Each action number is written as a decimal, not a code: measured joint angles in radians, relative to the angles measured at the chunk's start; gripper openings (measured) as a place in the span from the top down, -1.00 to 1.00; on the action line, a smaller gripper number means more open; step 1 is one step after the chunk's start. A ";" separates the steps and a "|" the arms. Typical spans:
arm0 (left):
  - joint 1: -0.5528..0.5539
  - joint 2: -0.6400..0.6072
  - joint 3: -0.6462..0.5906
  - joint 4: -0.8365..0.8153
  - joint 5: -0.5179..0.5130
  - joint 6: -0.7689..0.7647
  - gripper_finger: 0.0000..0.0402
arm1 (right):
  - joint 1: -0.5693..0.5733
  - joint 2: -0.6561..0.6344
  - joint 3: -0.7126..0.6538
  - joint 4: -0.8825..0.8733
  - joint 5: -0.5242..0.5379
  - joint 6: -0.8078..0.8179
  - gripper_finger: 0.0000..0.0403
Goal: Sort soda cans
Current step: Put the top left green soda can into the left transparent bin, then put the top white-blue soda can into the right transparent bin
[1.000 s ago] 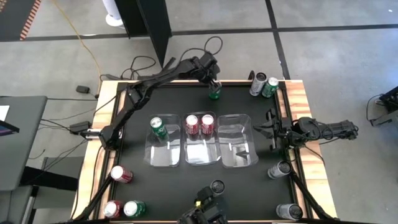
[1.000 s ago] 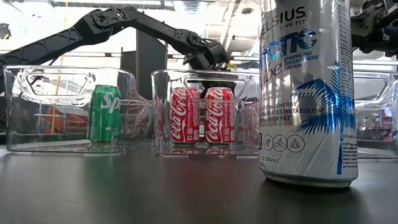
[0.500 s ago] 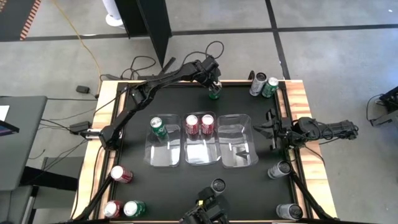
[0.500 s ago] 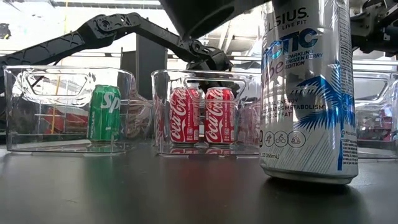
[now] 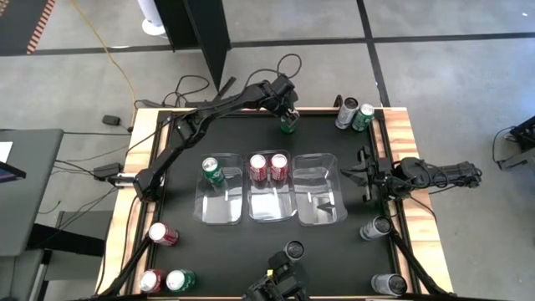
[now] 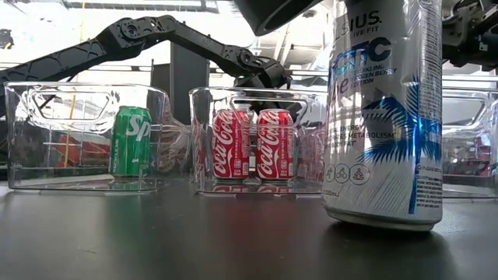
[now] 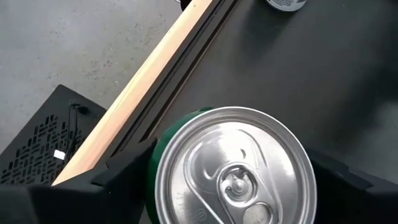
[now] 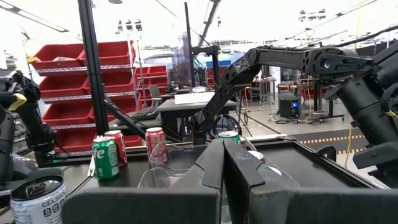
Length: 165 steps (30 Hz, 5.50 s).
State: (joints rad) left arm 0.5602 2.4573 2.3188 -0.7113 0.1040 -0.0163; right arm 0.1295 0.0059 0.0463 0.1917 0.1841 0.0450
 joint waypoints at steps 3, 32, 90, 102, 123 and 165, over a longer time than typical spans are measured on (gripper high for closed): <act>0.000 0.000 0.000 0.000 0.000 -0.003 -0.51 | 0.000 0.000 0.000 0.000 0.000 0.000 0.86; -0.083 -0.113 0.030 -0.140 -0.047 0.111 -0.51 | 0.001 0.000 0.000 -0.009 0.000 0.013 0.86; -0.533 -1.013 -1.088 -0.151 -0.576 -0.570 -0.51 | 0.076 0.000 -0.025 -0.121 0.009 0.175 0.86; -0.476 -1.012 -1.214 -0.005 -0.498 -0.535 -0.51 | 0.077 0.000 -0.025 -0.121 0.009 0.175 0.86; -0.468 -1.012 -1.295 0.082 -0.473 -0.527 -0.54 | 0.077 0.000 -0.025 -0.118 0.009 0.176 0.86; -0.476 -1.079 -1.168 0.240 -0.601 -0.298 -0.72 | 0.068 0.000 -0.026 -0.129 0.008 0.182 0.86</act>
State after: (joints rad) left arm 0.0842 1.3782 1.1511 -0.4710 -0.4967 -0.3142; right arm 0.1978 0.0063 0.0208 0.0627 0.1925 0.2268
